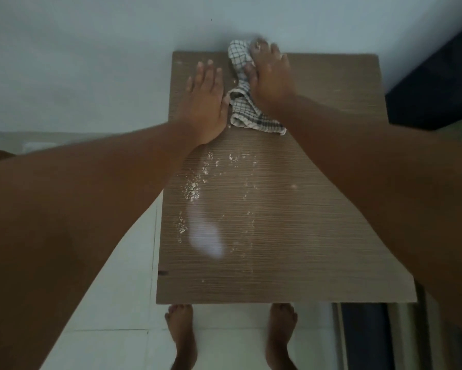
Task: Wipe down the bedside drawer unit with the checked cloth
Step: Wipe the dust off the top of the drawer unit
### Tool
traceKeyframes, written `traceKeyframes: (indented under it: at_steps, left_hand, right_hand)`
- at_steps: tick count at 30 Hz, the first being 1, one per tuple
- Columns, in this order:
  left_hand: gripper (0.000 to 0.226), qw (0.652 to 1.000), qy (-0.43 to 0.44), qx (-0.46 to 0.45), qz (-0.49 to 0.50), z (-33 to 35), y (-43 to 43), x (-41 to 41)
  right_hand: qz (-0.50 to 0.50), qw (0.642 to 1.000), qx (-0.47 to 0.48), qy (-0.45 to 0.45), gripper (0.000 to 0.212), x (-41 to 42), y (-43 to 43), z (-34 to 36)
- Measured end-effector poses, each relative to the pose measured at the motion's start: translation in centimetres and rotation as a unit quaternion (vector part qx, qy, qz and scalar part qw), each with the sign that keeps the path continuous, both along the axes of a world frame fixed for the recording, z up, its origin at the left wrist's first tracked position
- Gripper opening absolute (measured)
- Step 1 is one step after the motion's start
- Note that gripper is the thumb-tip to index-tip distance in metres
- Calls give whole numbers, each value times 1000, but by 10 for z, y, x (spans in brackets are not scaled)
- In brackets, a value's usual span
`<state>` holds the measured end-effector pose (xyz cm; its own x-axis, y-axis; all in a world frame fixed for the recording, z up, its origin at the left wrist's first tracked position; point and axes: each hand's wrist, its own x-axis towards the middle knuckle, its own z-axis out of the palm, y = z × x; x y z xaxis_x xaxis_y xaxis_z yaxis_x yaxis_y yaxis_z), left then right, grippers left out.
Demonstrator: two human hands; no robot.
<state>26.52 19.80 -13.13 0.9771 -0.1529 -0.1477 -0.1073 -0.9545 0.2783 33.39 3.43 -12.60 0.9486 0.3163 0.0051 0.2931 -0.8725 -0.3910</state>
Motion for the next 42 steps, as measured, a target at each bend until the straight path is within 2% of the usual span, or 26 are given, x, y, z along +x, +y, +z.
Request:
traceKeyframes:
  at_steps: [3,13,32,42]
  left_hand:
    - [63,1000,3,11,-9,-3,3,9]
    - [59,999,-2,29,-46,-8,13,9]
    - [63,997,-4,58,-48,-10,1,-76]
    - [67,995,12,79,-55,-8,-3,-117]
  right_hand:
    - [25,999,-40,18,57,8,2,-6]
    - [29,998,-48,21,51,1,1,-11]
    - [81,996,3,-39,45,-130,-17,-25]
    - [106,994,-1,-28,48,-201,-28,-28]
